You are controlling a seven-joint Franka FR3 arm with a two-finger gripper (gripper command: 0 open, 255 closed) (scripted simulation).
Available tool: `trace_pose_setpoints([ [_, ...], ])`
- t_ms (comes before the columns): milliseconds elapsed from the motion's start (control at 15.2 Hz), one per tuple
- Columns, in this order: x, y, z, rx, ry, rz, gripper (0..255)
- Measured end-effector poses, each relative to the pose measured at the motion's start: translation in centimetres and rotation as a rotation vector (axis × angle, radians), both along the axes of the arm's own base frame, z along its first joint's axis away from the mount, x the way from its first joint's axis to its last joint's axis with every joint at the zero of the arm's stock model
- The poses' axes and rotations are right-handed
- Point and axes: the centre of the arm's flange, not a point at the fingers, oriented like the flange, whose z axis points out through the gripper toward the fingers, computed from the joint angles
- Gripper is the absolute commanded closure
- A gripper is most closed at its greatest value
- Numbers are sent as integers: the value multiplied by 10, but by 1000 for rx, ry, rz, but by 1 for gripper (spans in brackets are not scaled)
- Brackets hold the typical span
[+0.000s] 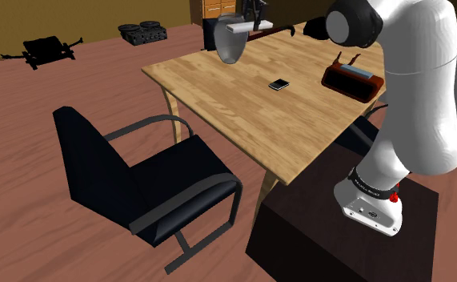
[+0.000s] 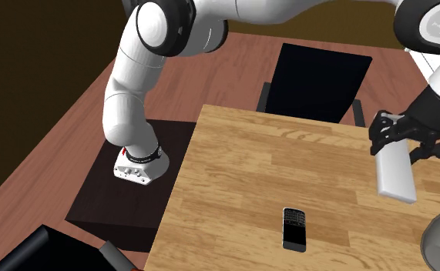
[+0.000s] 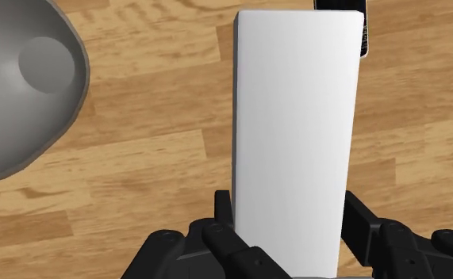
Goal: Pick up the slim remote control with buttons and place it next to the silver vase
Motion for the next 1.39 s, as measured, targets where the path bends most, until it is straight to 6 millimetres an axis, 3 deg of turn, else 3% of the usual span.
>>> trace_pose_setpoints([
  [1386, -2, -1, -112, 0, 0, 0, 255],
])
